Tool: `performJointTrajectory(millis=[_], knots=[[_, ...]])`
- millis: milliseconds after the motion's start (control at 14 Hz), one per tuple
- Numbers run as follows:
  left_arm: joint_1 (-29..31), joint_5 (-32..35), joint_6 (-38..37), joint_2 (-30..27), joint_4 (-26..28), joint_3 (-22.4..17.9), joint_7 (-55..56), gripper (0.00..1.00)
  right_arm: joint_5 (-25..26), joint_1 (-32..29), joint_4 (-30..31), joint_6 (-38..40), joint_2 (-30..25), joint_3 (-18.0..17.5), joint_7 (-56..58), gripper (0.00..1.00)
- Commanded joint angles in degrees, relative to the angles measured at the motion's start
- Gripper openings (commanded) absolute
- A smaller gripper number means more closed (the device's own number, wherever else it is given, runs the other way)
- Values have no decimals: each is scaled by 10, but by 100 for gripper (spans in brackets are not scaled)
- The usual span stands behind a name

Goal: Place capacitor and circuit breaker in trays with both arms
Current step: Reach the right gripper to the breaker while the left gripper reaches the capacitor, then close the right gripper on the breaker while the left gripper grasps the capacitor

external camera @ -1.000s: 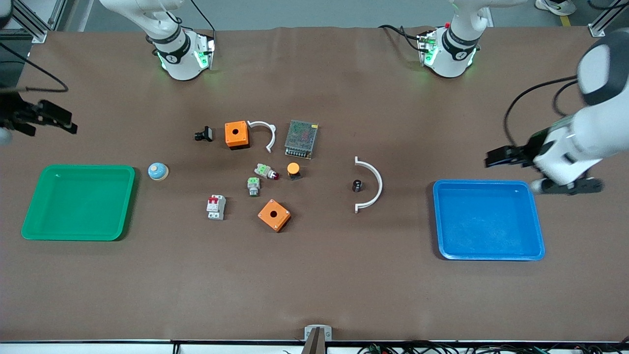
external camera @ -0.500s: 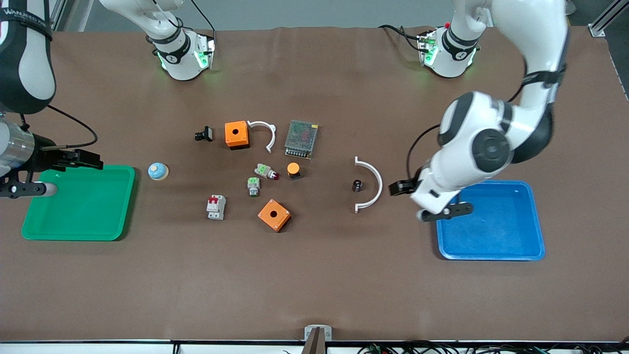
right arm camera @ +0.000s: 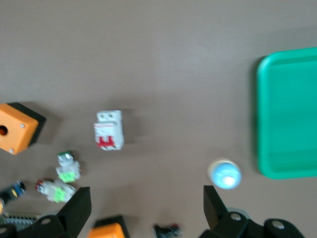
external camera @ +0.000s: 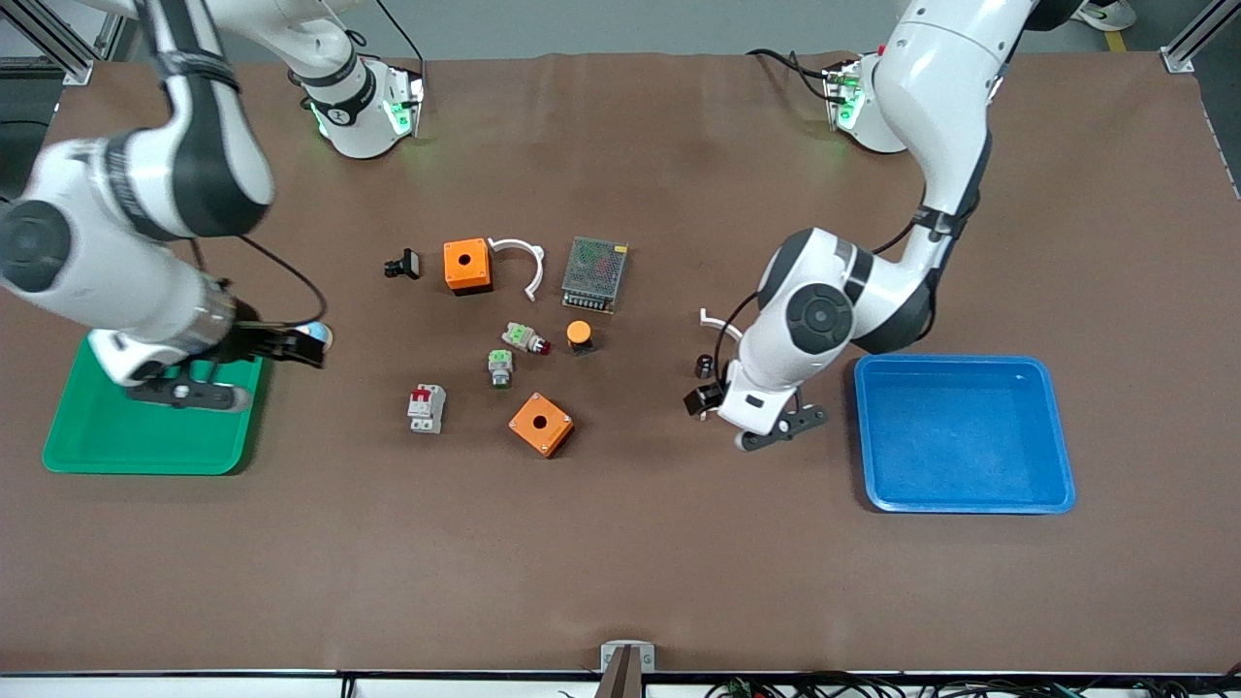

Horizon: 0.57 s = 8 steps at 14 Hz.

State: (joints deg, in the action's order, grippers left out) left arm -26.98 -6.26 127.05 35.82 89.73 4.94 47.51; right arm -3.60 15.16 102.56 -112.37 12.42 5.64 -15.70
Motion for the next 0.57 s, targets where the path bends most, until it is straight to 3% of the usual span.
performJointTrajectory(millis=[0,500], knots=[[-21,39,9,-1,29,-5,25,100,-11,27,26,-72,34,6,-29,100],[-49,64,55,1,97,-5,38,98,-11,68,26,-205,142,6,-59,100]])
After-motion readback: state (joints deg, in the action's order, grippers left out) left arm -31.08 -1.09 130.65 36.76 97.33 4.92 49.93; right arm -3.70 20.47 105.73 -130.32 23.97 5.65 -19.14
